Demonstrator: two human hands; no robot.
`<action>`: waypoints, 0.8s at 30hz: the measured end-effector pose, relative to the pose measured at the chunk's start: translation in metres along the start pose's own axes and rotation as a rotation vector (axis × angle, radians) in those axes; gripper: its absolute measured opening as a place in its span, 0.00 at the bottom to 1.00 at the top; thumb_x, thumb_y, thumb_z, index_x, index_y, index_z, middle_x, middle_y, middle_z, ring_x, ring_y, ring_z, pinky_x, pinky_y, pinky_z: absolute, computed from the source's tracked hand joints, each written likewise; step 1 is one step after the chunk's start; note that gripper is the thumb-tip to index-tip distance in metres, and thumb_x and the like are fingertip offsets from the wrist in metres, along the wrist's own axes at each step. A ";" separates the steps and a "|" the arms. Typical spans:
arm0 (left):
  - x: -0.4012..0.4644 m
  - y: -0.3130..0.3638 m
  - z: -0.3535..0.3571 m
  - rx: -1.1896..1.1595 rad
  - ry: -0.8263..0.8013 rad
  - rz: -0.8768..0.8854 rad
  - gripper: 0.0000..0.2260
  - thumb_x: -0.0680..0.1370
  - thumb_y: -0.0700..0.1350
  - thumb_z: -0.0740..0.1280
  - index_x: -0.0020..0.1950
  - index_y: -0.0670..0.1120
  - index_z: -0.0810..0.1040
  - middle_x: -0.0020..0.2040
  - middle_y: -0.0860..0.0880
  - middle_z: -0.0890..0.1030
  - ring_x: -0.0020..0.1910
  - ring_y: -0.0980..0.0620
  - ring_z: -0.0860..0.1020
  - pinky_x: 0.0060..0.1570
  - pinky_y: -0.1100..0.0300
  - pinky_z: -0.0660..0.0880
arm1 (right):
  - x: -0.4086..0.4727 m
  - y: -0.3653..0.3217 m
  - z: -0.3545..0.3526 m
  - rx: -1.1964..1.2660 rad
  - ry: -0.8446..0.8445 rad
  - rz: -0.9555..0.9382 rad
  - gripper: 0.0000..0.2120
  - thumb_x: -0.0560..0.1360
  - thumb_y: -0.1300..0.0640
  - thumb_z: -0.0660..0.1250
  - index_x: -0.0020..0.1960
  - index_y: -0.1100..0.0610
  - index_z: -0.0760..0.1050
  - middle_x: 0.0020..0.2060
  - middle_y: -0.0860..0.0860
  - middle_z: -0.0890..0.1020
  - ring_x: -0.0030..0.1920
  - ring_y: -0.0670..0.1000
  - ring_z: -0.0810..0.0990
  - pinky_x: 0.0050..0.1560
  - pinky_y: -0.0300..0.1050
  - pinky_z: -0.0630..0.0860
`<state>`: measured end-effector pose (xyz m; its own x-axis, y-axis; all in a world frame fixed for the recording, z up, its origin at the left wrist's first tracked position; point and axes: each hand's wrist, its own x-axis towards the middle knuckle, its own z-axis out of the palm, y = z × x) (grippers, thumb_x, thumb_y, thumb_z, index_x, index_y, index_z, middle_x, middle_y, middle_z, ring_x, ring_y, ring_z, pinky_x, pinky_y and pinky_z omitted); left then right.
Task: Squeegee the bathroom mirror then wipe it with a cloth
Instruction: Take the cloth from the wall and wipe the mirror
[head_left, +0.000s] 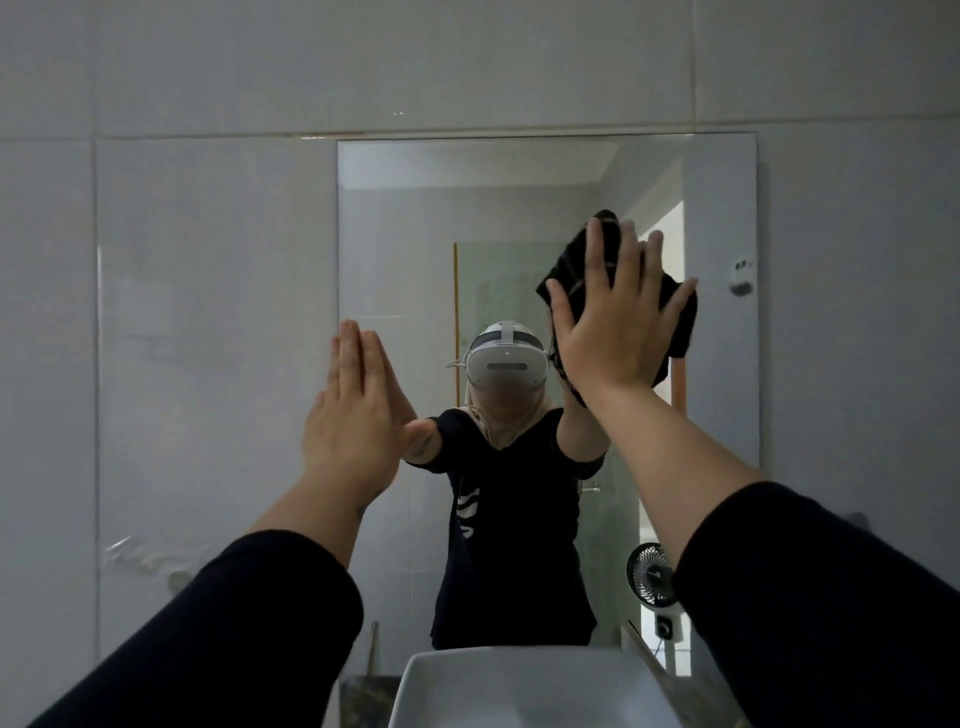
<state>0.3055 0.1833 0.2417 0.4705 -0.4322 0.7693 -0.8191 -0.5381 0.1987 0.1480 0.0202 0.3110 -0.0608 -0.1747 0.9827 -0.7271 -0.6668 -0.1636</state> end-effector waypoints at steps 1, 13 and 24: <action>0.000 -0.002 0.000 0.003 0.010 0.017 0.51 0.72 0.68 0.61 0.74 0.45 0.29 0.75 0.49 0.28 0.75 0.51 0.32 0.75 0.48 0.54 | -0.001 -0.012 0.000 0.009 -0.008 -0.026 0.31 0.78 0.37 0.50 0.77 0.49 0.55 0.75 0.56 0.62 0.75 0.61 0.57 0.68 0.73 0.55; -0.043 -0.048 0.025 -0.096 0.014 -0.030 0.47 0.74 0.68 0.58 0.75 0.47 0.31 0.77 0.50 0.33 0.76 0.54 0.35 0.75 0.41 0.43 | -0.035 -0.144 0.017 0.083 -0.048 -0.391 0.30 0.78 0.39 0.54 0.76 0.50 0.58 0.74 0.55 0.64 0.75 0.61 0.59 0.68 0.72 0.53; -0.058 -0.042 0.037 -0.169 -0.015 -0.117 0.41 0.78 0.59 0.60 0.76 0.49 0.33 0.78 0.50 0.35 0.77 0.52 0.38 0.75 0.43 0.47 | -0.086 -0.124 0.020 0.078 -0.108 -0.585 0.31 0.78 0.39 0.58 0.77 0.48 0.56 0.74 0.54 0.64 0.75 0.59 0.59 0.71 0.68 0.51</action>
<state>0.3250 0.2044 0.1666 0.5693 -0.3853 0.7263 -0.8015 -0.4568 0.3860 0.2569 0.1035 0.2449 0.4075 0.1675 0.8977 -0.5658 -0.7253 0.3921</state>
